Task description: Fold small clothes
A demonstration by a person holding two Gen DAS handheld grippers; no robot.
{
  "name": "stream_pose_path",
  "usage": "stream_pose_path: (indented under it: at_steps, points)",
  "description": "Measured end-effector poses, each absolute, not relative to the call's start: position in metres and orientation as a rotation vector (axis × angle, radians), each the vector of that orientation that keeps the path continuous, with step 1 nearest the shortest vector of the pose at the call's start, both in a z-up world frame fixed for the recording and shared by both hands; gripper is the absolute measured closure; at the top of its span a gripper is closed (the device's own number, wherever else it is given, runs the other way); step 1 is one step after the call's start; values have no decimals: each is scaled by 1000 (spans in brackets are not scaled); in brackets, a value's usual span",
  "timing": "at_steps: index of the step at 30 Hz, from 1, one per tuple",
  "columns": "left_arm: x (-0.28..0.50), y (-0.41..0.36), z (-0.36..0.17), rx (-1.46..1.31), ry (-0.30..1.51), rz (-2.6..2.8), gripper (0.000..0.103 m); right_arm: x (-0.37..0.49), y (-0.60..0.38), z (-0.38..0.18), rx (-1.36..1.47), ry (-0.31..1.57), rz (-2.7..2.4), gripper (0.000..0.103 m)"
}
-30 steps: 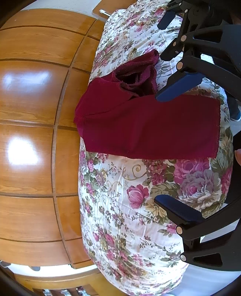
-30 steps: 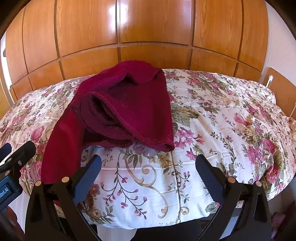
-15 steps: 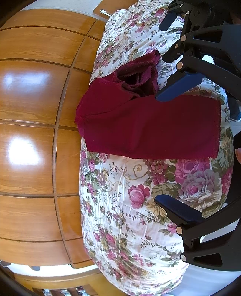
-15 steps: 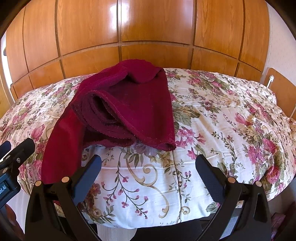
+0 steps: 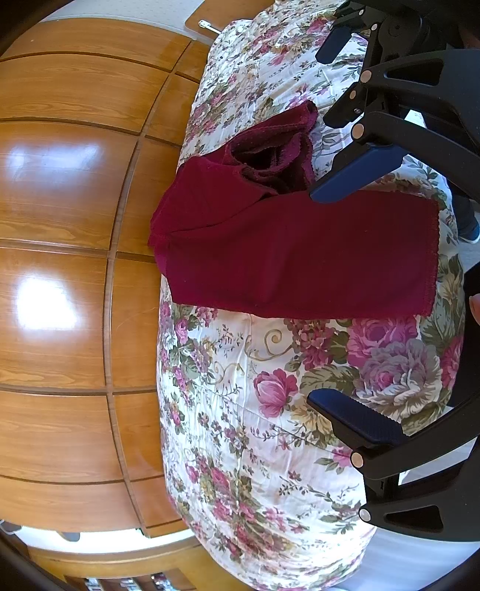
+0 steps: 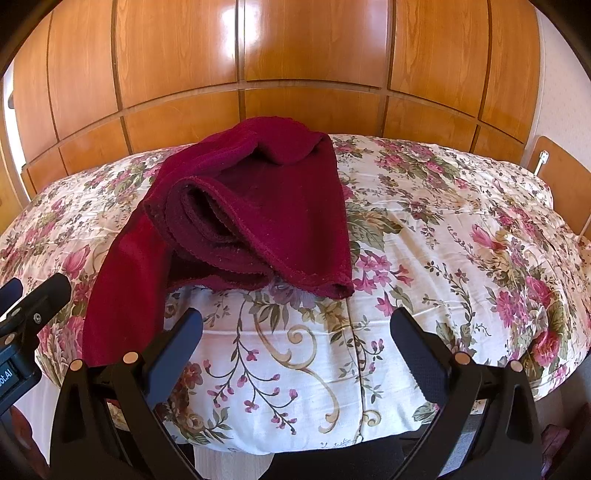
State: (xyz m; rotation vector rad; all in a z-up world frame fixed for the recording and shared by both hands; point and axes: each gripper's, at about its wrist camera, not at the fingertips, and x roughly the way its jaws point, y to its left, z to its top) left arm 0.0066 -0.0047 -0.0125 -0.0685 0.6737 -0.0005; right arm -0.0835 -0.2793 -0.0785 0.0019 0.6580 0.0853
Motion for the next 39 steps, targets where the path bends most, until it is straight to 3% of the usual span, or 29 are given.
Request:
stream_pose_path:
  at_steps: [27,39]
  points:
    - [24,2,-24,-81,754,-26,3,-74,-285,-87,10,705,93,2]
    - [35,4,-40,-4,809,-197,4,-28,-279,-31,47,623,249,2]
